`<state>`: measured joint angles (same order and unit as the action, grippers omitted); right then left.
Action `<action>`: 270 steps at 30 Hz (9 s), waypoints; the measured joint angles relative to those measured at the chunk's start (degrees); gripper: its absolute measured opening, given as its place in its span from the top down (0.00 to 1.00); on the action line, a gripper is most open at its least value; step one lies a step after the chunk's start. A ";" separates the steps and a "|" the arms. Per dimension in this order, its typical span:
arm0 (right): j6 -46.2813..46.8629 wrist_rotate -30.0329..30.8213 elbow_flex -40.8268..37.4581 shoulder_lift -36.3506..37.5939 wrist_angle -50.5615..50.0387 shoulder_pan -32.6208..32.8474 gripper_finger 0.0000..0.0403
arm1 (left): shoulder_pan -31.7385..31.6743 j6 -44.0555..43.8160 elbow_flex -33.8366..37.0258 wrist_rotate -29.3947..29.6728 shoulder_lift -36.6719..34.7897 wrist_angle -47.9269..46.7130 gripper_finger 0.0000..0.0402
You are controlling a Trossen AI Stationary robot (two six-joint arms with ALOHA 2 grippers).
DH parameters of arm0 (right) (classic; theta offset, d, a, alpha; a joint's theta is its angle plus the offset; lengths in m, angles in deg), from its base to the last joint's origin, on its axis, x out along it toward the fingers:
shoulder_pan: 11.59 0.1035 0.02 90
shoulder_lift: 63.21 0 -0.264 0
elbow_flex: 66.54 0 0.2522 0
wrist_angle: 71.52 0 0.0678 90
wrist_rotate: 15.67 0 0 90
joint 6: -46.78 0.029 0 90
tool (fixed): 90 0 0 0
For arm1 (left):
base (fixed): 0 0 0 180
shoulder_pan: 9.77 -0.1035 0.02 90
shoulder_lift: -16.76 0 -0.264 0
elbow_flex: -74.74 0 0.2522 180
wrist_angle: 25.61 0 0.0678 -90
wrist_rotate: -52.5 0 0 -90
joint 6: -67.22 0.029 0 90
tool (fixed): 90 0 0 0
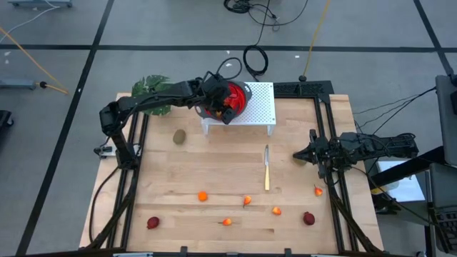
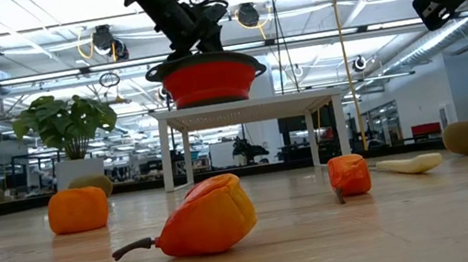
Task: Pick & Place Fruit
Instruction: Put the orange mango into the red strainer bowl on the shelf, then put the left green kiwi into the red strainer bowl on the shelf
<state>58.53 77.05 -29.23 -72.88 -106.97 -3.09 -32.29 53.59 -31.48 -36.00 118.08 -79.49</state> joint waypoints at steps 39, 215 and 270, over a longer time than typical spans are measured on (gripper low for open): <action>-0.05 -0.06 0.00 0.02 0.00 0.01 1.00 | 5.80 -3.24 0.00 5.02 -17.68 -3.18 0.56; -1.97 4.74 0.02 0.00 0.02 0.00 1.00 | 3.78 -36.09 64.30 15.01 -28.94 16.48 0.23; -2.10 4.53 0.02 0.00 0.37 0.02 1.00 | 24.15 -43.11 64.24 4.23 -53.73 23.79 0.50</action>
<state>56.43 81.58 -29.21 -72.88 -106.60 -3.07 -8.15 10.48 32.75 -31.77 64.35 -55.70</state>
